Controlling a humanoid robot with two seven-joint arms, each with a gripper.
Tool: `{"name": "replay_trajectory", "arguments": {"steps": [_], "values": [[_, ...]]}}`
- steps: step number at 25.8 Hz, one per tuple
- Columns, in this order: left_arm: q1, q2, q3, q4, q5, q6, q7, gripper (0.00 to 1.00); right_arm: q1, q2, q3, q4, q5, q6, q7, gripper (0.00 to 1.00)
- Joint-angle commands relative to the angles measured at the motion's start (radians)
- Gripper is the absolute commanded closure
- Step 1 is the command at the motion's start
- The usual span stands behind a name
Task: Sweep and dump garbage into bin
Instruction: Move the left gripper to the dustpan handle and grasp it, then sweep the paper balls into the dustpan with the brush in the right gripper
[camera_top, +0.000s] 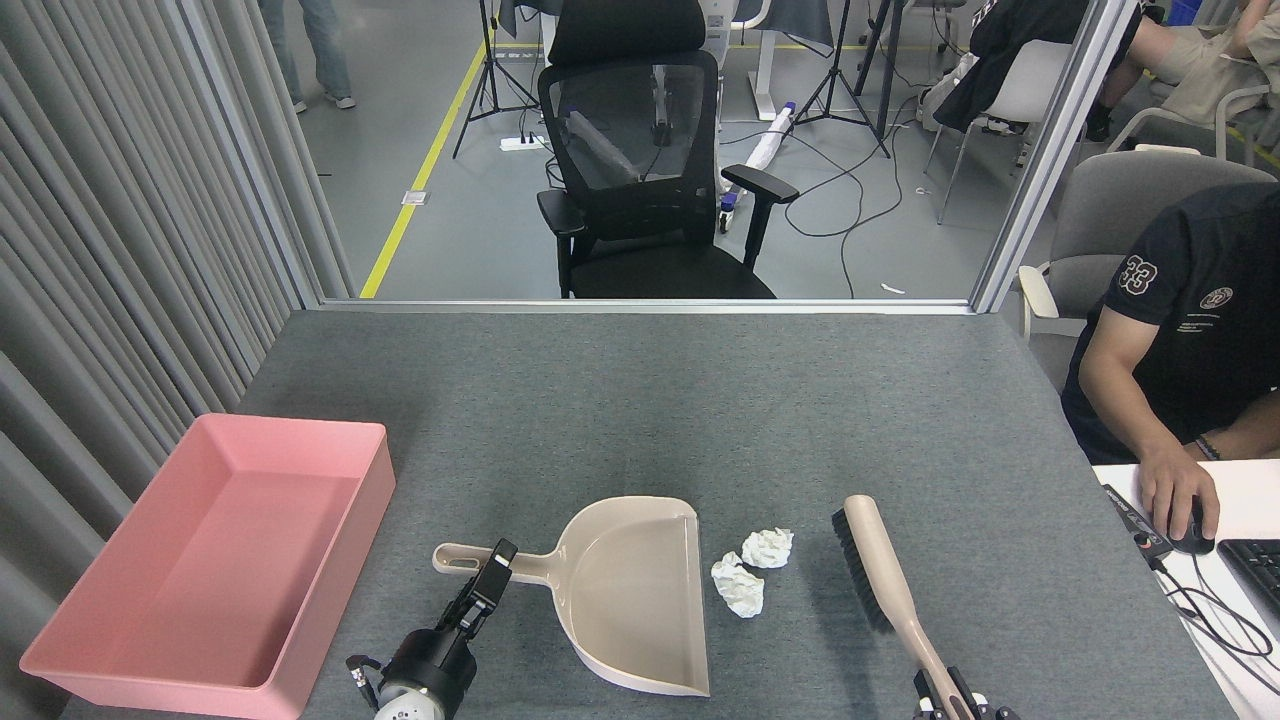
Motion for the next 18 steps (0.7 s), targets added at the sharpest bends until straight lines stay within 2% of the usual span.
{"name": "replay_trajectory", "arguments": {"steps": [1,7,10,12,18], "values": [[-0.002,-0.001,0.001,-0.001,-0.001,-0.001,-0.001,0.55,0.0,0.0,0.0,-0.002,-0.001,-0.006,-0.009,1.0],[-0.002,0.0,0.001,0.01,0.0,-0.001,0.0,0.55,0.0,0.0,-0.002,-0.003,0.001,-0.01,-0.01,1.0],[-0.002,-0.001,0.001,0.007,-0.001,-0.004,-0.001,0.61,0.0,0.0,0.0,-0.003,-0.001,-0.012,-0.01,1.0],[-0.002,-0.001,0.008,0.007,0.0,-0.007,-0.003,0.68,0.0,0.0,0.0,-0.003,-0.001,-0.015,-0.01,1.0],[-0.002,-0.007,0.023,0.001,-0.001,-0.007,-0.023,0.71,0.008,0.006,-0.002,-0.003,-0.001,-0.035,-0.01,1.0]]}}
